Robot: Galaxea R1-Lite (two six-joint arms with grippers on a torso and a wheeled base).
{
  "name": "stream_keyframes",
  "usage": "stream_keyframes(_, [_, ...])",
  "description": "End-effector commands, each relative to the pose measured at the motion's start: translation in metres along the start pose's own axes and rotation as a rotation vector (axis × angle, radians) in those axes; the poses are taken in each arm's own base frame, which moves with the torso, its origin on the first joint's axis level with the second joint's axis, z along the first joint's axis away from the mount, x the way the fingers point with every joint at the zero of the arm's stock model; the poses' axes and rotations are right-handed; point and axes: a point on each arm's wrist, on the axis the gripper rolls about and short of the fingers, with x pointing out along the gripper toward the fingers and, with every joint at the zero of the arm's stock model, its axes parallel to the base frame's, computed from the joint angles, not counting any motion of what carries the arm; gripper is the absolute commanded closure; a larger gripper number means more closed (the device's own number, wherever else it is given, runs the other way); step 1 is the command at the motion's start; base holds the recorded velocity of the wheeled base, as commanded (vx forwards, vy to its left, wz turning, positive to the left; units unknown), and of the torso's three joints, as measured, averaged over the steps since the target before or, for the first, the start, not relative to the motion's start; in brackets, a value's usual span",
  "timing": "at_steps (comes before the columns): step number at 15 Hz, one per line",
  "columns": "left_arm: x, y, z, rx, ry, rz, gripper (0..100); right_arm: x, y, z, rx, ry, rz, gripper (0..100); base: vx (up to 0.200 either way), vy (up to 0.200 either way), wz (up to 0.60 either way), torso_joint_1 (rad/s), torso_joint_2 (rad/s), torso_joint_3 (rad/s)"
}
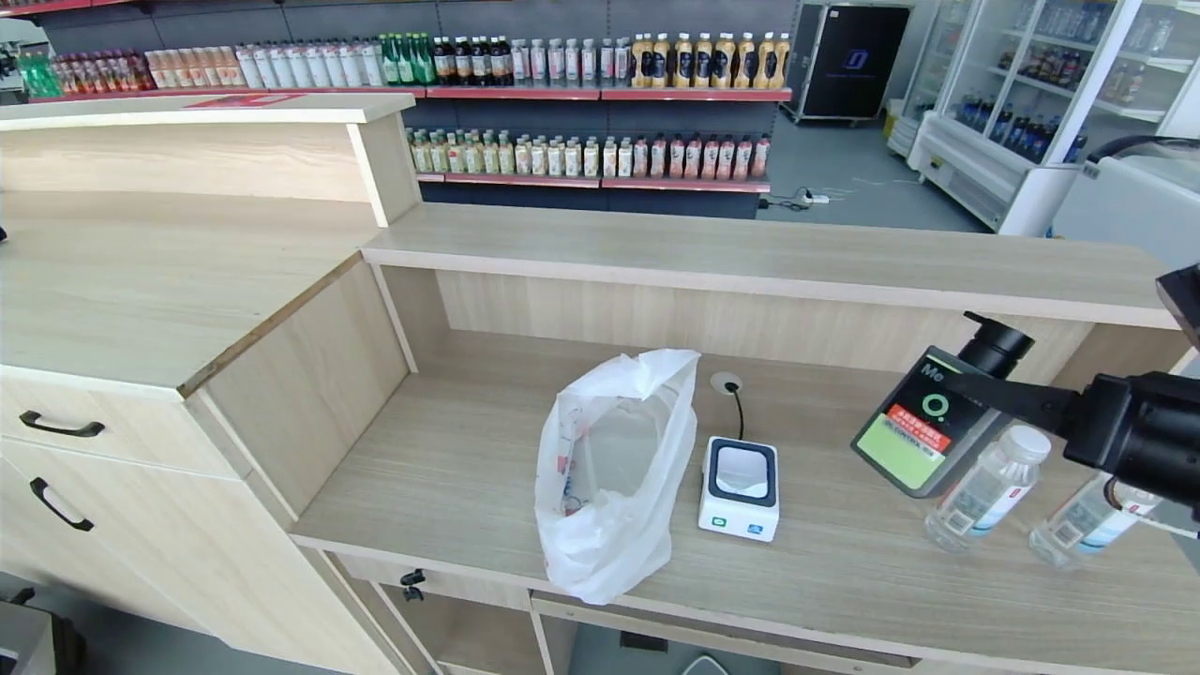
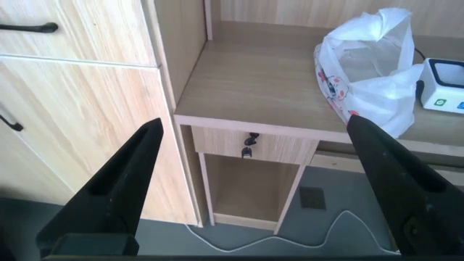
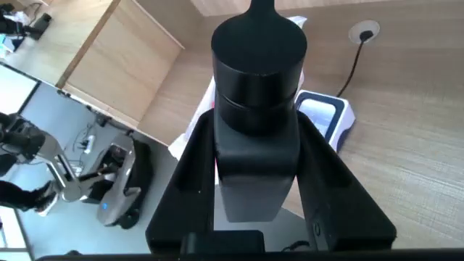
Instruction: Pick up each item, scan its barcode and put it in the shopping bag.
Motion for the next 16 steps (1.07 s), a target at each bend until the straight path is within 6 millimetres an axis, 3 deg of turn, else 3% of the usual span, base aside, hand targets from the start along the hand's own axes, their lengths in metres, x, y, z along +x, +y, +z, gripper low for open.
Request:
stream_keyframes(1, [0.000,0.000,0.000,0.000,0.000,-0.001,0,0.044,-0.024,0.001,0.067,0.030,-0.009,100,0.000,0.000,0.00,0.000,0.00,0.000])
stream_keyframes(3, [0.000,0.000,0.000,0.000,0.000,-0.002,0,0.068,-0.040,-0.002,0.049,0.033,0.015,100,0.000,0.000,0.00,0.000,0.00,0.000])
stream_keyframes(5, [0.000,0.000,0.000,0.000,-0.002,-0.002,0,0.074,-0.044,-0.003,-0.155,0.022,0.022,100,0.000,0.000,0.00,0.000,0.00,0.000])
stream_keyframes(7, [0.000,0.000,0.000,0.000,-0.002,-0.001,0,0.061,-0.051,-0.012,-0.393,0.029,-0.018,100,0.000,0.000,0.00,0.000,0.00,0.000])
stream_keyframes(8, [0.000,0.000,0.000,-0.002,0.000,-0.001,0,0.042,-0.054,-0.014,-0.462,0.023,-0.062,100,0.000,0.000,0.00,0.000,0.00,0.000])
stream_keyframes(14, [0.000,0.000,0.000,0.000,0.000,-0.001,0,0.024,-0.053,-0.005,-0.478,-0.029,-0.107,100,0.000,0.000,0.00,0.000,0.00,0.000])
stream_keyframes(16, [0.000,0.000,0.000,0.000,0.000,-0.002,0,0.023,-0.051,-0.004,-0.464,-0.033,-0.103,100,0.000,0.000,0.60,0.002,0.00,0.005])
